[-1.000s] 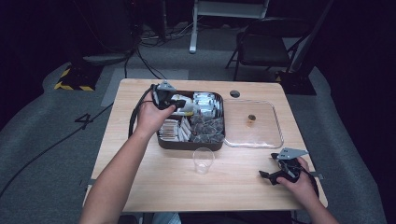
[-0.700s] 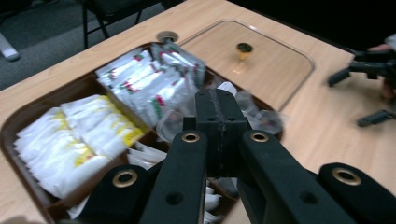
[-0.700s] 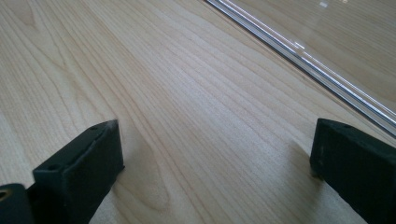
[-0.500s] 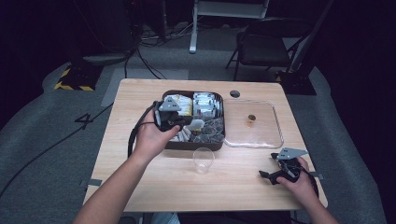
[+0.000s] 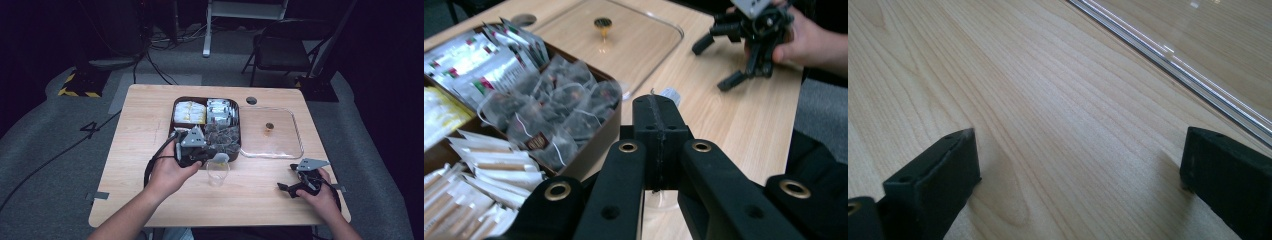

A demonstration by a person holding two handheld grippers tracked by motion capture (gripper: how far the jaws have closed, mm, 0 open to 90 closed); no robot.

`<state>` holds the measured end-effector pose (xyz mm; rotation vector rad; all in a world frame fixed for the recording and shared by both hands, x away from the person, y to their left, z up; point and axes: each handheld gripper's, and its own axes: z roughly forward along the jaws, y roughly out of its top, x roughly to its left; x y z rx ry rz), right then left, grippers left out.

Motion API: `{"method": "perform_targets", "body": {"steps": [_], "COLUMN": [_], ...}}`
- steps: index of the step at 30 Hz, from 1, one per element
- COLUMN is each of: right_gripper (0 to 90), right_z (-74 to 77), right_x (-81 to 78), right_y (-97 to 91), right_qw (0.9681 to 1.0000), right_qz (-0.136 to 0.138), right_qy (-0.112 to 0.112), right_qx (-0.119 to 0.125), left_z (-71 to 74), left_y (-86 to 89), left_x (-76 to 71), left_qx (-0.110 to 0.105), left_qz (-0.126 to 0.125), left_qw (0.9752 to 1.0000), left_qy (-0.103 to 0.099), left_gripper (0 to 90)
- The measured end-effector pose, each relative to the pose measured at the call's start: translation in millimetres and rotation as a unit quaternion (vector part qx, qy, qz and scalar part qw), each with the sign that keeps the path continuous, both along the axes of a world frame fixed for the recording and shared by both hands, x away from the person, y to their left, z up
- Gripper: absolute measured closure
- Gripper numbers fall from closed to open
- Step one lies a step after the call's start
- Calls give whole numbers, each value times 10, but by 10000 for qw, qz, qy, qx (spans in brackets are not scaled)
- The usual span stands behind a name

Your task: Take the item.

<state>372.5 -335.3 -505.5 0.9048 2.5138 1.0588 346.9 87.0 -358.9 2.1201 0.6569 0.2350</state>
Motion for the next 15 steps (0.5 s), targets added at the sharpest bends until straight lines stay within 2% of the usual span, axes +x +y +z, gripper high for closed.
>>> {"method": "perform_targets", "body": {"steps": [9, 13, 15], "right_gripper": [25, 26, 26], "right_z": [0, 0, 0], "right_x": [0, 0, 0], "right_y": [0, 0, 0], "right_qw": [10000, 10000, 10000], "right_qz": [0, 0, 1], "right_qy": [-1, -1, 0], "right_qx": [-1, 0, 0], "left_z": [-156, -205, -225], "left_y": [-52, -90, -120], "left_x": [-12, -11, -13], "left_qx": [366, 589, 680], "left_qz": [-23, -67, -67], "left_qw": [9991, 9981, 9976], "left_qy": [202, 188, 112], "left_gripper": [900, 900, 900]}}
